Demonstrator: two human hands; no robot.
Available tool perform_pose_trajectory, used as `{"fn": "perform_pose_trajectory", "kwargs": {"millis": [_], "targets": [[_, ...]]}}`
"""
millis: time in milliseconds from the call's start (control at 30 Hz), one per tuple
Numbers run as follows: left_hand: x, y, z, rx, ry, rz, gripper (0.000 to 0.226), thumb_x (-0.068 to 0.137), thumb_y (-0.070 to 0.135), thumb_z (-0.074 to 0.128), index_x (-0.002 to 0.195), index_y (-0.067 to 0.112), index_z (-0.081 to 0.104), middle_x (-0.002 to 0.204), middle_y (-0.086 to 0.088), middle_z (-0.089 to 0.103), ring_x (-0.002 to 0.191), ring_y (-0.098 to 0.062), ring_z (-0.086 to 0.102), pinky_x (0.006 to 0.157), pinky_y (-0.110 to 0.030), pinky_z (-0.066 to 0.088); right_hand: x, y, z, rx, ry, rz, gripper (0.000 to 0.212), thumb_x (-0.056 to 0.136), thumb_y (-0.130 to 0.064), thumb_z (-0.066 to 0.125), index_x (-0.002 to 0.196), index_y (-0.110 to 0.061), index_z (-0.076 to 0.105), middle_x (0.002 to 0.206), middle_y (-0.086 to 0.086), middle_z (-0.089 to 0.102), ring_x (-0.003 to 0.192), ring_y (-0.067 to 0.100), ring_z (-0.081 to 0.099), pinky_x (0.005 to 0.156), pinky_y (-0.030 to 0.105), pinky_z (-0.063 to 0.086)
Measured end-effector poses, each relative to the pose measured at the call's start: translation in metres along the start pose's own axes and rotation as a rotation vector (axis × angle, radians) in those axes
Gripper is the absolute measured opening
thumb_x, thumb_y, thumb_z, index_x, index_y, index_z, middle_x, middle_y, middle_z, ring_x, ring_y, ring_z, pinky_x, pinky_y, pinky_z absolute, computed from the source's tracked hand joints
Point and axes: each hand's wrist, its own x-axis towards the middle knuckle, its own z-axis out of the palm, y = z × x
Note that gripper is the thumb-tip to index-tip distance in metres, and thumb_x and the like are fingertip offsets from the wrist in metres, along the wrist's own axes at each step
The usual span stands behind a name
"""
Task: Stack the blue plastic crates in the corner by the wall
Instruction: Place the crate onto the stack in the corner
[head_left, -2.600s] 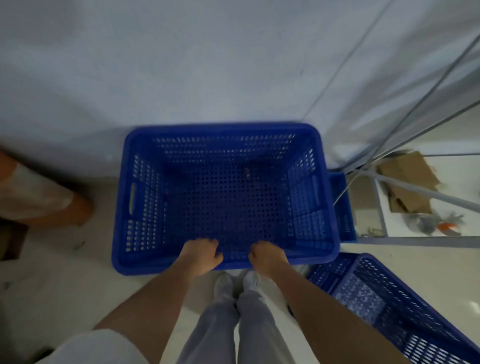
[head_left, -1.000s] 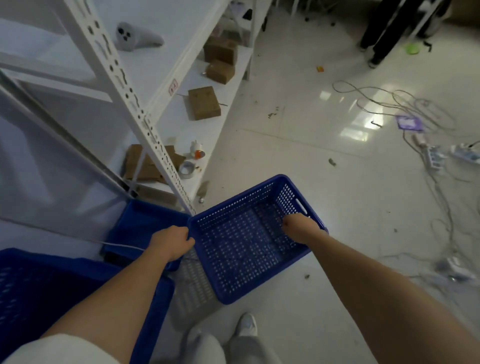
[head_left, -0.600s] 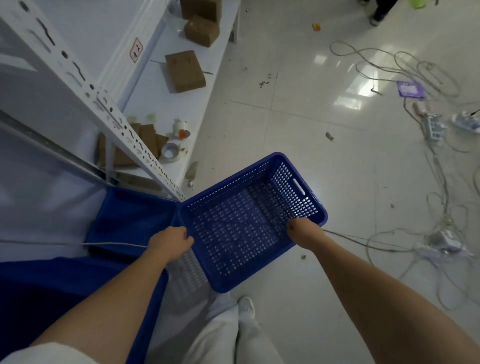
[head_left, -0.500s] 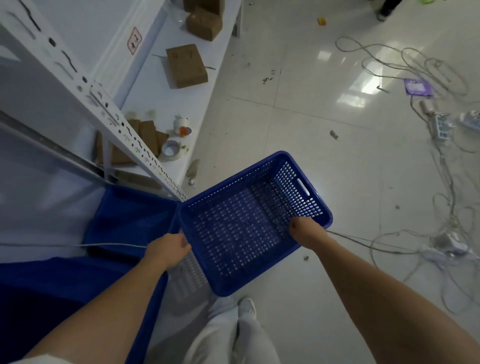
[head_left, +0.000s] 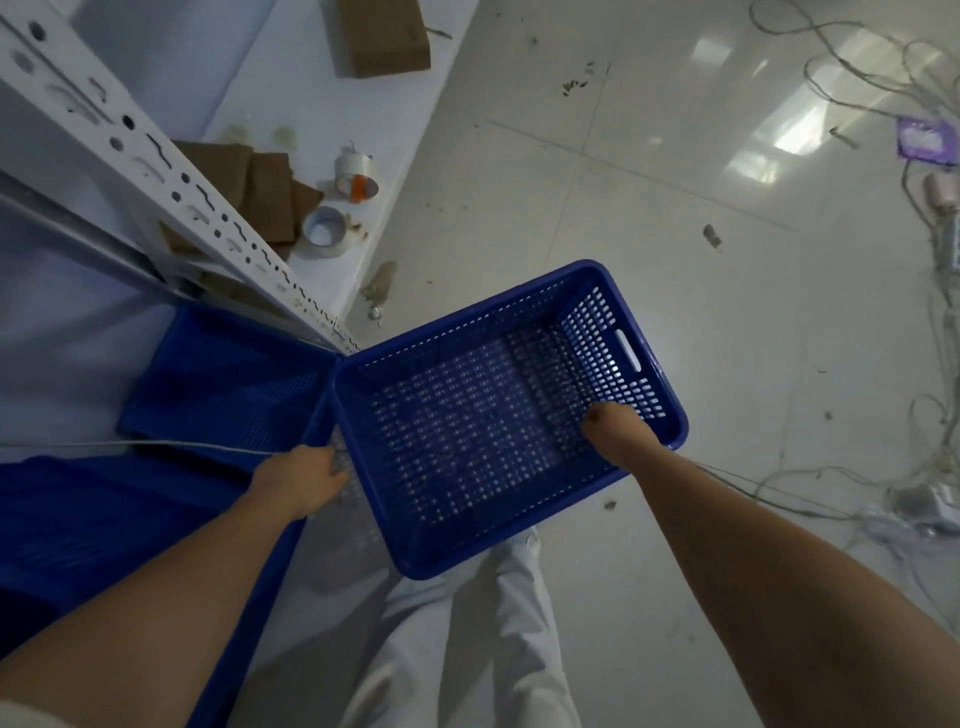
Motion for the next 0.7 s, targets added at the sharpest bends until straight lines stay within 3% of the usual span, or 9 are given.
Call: {"fn": "perform_pose_trajectory", "kwargs": {"millis": [133, 233, 300, 400, 433, 500, 567, 633, 700], "targets": [[0.024, 0.016, 0.012, -0.035, -0.047, -0.012, 0.034, 0.098, 0.041, 0.034, 0.073, 0.02, 0.045, 0.084, 0.002, 0.056, 0.078, -0.014, 0.052, 0.062, -0.027, 0.039, 0.033, 0.016, 0.005, 0.005, -0.028, -0.026, 0.03, 0.096, -0.023, 0.042, 0.107, -0.009, 0.066, 0.099, 0.009, 0.06, 0.091, 0.029, 0.059, 0.079, 0.035, 0.045], [0.048, 0.024, 0.023, -0.069, -0.069, -0.029, 0.034, 0.098, 0.043, 0.033, 0.074, 0.024, 0.047, 0.093, 0.001, 0.06, 0.085, -0.015, 0.057, 0.069, -0.028, 0.045, 0.064, 0.032, 0.007, -0.063, -0.058, 0.001, 0.027, 0.096, -0.021, 0.041, 0.083, -0.01, 0.063, 0.081, 0.008, 0.059, 0.081, 0.029, 0.059, 0.07, 0.036, 0.045], [0.067, 0.026, 0.032, -0.109, -0.074, -0.061, 0.034, 0.098, 0.044, 0.033, 0.084, 0.019, 0.052, 0.102, -0.002, 0.064, 0.093, -0.018, 0.06, 0.08, -0.031, 0.05, 0.088, 0.039, 0.006, -0.107, -0.021, 0.025, 0.032, 0.094, -0.016, 0.04, 0.063, -0.015, 0.048, 0.068, 0.005, 0.051, 0.066, 0.026, 0.052, 0.058, 0.032, 0.039], [0.099, 0.026, 0.05, -0.157, -0.07, -0.123, 0.032, 0.098, 0.042, 0.035, 0.086, 0.017, 0.051, 0.106, -0.006, 0.064, 0.096, -0.021, 0.06, 0.082, -0.032, 0.05, 0.123, 0.051, 0.006, -0.142, 0.029, 0.043, 0.033, 0.092, -0.011, 0.041, 0.06, -0.016, 0.043, 0.068, 0.006, 0.045, 0.059, 0.022, 0.041, 0.055, 0.03, 0.034], [0.109, 0.026, 0.056, -0.163, -0.066, -0.146, 0.032, 0.097, 0.041, 0.036, 0.087, 0.016, 0.052, 0.107, -0.007, 0.063, 0.096, -0.021, 0.059, 0.082, -0.032, 0.05, 0.133, 0.054, 0.005, -0.183, 0.044, 0.04, 0.027, 0.092, -0.011, 0.042, 0.067, -0.014, 0.05, 0.077, 0.008, 0.049, 0.066, 0.025, 0.046, 0.061, 0.032, 0.037], [0.127, 0.026, 0.069, -0.166, -0.079, -0.196, 0.038, 0.096, 0.043, 0.037, 0.105, 0.012, 0.056, 0.114, -0.01, 0.06, 0.103, -0.024, 0.057, 0.089, -0.036, 0.051, 0.154, 0.062, 0.007, -0.27, 0.077, 0.032, 0.02, 0.093, -0.015, 0.045, 0.097, -0.009, 0.063, 0.112, 0.017, 0.055, 0.101, 0.033, 0.053, 0.079, 0.039, 0.043], [0.14, 0.027, 0.081, -0.203, -0.099, -0.266, 0.049, 0.095, 0.046, 0.038, 0.129, 0.013, 0.047, 0.129, -0.013, 0.053, 0.112, -0.028, 0.053, 0.094, -0.041, 0.049, 0.175, 0.072, 0.008, -0.297, 0.076, 0.041, 0.031, 0.093, -0.019, 0.048, 0.12, -0.006, 0.057, 0.146, 0.019, 0.036, 0.132, 0.037, 0.035, 0.097, 0.049, 0.04], [0.15, 0.029, 0.091, -0.293, -0.103, -0.329, 0.057, 0.095, 0.047, 0.04, 0.141, 0.013, 0.034, 0.138, -0.016, 0.045, 0.117, -0.031, 0.05, 0.096, -0.043, 0.048, 0.196, 0.082, 0.007, -0.328, 0.074, 0.063, 0.045, 0.093, -0.022, 0.05, 0.134, -0.006, 0.044, 0.157, 0.019, 0.017, 0.142, 0.037, 0.019, 0.107, 0.052, 0.033], [0.157, 0.032, 0.103, -0.35, -0.089, -0.383, 0.061, 0.094, 0.047, 0.043, 0.143, 0.012, 0.029, 0.138, -0.018, 0.042, 0.117, -0.033, 0.049, 0.096, -0.044, 0.048, 0.217, 0.092, 0.005, -0.319, 0.104, 0.085, 0.059, 0.092, -0.026, 0.054, 0.143, -0.007, 0.031, 0.159, 0.019, 0.012, 0.145, 0.037, 0.013, 0.112, 0.053, 0.03]]}}
